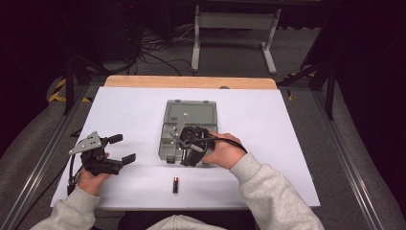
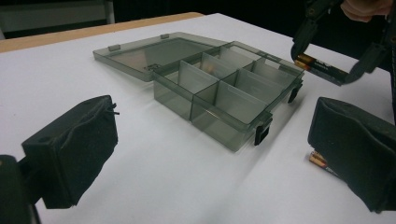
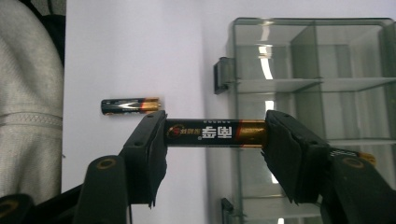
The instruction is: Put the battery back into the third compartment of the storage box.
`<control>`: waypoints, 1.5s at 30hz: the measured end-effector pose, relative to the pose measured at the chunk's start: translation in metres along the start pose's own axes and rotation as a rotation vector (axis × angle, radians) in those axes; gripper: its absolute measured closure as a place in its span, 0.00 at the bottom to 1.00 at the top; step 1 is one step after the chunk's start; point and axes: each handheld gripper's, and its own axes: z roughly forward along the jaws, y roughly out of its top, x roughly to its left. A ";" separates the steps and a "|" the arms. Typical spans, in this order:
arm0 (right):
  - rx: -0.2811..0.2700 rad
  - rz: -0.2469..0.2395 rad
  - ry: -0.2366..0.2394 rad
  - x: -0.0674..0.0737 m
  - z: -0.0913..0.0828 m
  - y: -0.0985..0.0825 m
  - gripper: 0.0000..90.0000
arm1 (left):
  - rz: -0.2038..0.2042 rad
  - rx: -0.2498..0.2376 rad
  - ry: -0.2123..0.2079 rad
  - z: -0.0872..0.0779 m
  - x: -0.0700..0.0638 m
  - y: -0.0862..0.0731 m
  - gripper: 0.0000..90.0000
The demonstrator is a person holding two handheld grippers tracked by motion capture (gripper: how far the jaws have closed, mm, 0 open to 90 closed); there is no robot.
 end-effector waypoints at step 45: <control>0.022 0.085 -0.086 -0.099 -0.012 -0.007 0.46 | 0.003 0.000 0.001 0.000 0.001 0.000 0.02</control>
